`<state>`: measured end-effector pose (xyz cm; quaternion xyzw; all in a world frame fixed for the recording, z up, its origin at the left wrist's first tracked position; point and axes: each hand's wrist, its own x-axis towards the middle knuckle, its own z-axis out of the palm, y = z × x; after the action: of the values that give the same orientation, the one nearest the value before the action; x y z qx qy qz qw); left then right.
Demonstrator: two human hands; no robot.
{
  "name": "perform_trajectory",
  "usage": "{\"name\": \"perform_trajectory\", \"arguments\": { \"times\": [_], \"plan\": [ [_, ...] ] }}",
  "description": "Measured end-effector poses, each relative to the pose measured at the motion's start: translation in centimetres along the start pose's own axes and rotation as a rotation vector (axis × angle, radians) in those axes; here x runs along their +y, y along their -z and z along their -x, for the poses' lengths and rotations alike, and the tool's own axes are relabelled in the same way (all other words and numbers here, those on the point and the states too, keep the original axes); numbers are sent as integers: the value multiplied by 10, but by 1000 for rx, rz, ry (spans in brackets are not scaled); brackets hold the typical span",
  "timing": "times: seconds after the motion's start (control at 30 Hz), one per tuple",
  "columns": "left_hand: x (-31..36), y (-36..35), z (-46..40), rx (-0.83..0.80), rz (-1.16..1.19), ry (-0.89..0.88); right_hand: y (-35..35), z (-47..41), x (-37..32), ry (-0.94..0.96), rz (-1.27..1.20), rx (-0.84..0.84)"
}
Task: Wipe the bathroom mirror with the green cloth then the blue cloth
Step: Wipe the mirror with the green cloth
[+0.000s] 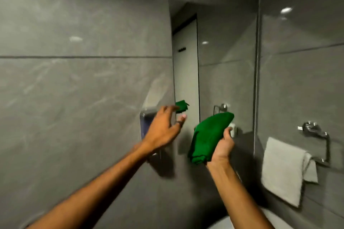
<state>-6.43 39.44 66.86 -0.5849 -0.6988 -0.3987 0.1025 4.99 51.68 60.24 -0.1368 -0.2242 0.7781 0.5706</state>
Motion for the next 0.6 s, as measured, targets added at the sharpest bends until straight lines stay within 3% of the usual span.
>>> {"name": "perform_trajectory", "arguments": {
  "times": [0.1,0.23,0.33,0.43,0.5,0.6],
  "plan": [
    [12,54,-91,240,-280,-194,-83,-47,-41,168,49,-79],
    [6,114,-183,351,-605,-128,-208,-89,-75,419,236,-373],
    [-12,122,-221,380,-733,-30,-288,-126,-77,950,783,-514],
    [-28,100,-228,484,-805,-42,-316,-156,-60,1399,1421,-464],
    [-36,88,-230,556,-840,-60,-318,-173,-55,1530,1500,-426],
    [-40,79,-233,573,-922,-99,-318,-198,-73,1646,1461,-501]
  ]
}}
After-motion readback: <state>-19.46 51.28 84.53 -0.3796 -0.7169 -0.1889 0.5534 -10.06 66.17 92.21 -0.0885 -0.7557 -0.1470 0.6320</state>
